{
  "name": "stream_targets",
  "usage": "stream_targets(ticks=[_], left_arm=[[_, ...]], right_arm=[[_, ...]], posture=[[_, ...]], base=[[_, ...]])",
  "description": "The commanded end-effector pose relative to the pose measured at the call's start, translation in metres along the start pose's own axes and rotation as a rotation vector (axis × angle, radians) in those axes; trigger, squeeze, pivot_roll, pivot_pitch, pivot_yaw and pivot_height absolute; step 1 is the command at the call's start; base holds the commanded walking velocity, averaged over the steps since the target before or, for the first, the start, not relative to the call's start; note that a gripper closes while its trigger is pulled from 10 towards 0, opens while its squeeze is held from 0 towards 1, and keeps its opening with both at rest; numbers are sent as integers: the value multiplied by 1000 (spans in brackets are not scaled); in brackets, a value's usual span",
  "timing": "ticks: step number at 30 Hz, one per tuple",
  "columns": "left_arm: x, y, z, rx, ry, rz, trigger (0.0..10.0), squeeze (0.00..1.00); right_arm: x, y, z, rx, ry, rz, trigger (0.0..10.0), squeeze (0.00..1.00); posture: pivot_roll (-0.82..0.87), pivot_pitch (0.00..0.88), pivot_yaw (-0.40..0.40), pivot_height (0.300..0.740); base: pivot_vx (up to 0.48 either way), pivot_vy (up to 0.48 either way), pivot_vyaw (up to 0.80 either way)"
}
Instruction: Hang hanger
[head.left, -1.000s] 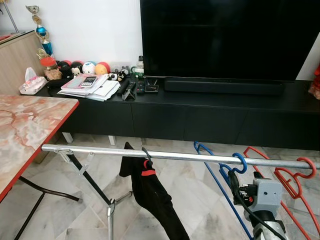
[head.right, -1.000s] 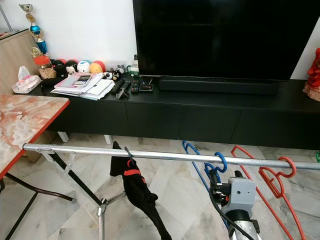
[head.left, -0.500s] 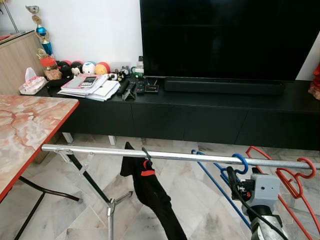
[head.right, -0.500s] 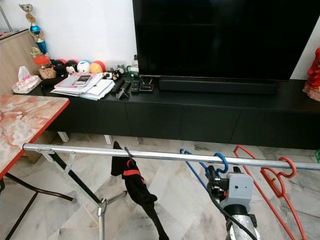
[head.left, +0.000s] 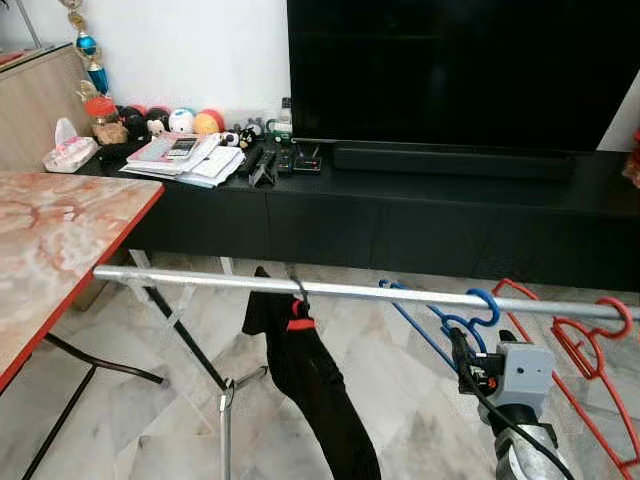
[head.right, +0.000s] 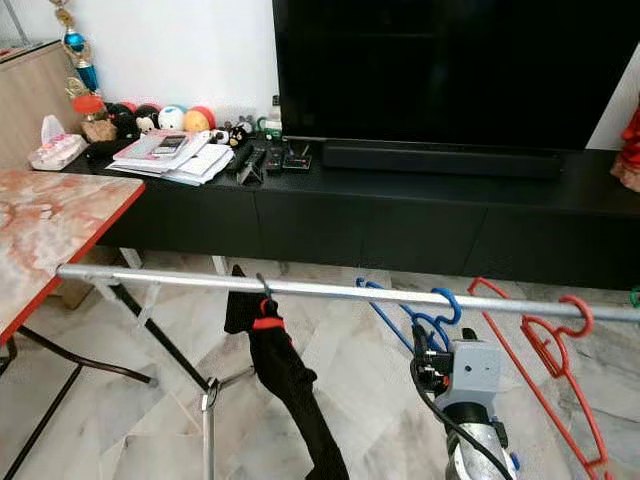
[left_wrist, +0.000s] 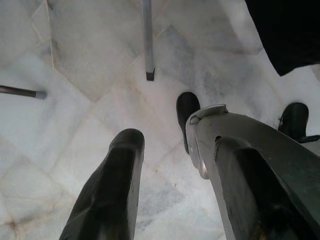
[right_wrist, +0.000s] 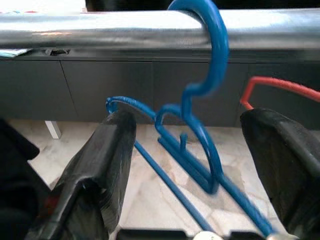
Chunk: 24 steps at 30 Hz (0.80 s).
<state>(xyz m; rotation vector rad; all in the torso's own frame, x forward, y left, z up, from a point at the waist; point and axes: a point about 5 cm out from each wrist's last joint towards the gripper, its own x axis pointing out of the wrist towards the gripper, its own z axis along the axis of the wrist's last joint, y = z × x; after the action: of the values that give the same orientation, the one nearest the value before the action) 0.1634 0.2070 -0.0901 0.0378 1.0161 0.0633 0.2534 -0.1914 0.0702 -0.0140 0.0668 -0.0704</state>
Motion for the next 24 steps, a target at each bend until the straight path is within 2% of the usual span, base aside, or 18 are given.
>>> stream_targets(ticks=[1, 6, 15, 24], left_arm=[[0, 0, -4, 8, 24, 2, 10000, 0], [2, -8, 4, 7, 9, -7, 10000, 0], [2, -10, 7, 5, 4, -10, 10000, 0], [-2, 9, -5, -2, 21, 8, 10000, 0]], right_arm=[[1, -4, -1, -6, 2, -12, 10000, 0], [2, -4, -1, -9, 1, -12, 10000, 0], [5, -4, -1, -7, -4, -12, 10000, 0], [6, -5, -11, -8, 24, -15, 10000, 0]], posture=[[6, 0, 9, 740], [8, 0, 6, 740], [12, 0, 5, 740], [14, 0, 5, 740]], base=[[-270, 0, 0], [-268, 0, 0], [-271, 0, 0], [-269, 0, 0]])
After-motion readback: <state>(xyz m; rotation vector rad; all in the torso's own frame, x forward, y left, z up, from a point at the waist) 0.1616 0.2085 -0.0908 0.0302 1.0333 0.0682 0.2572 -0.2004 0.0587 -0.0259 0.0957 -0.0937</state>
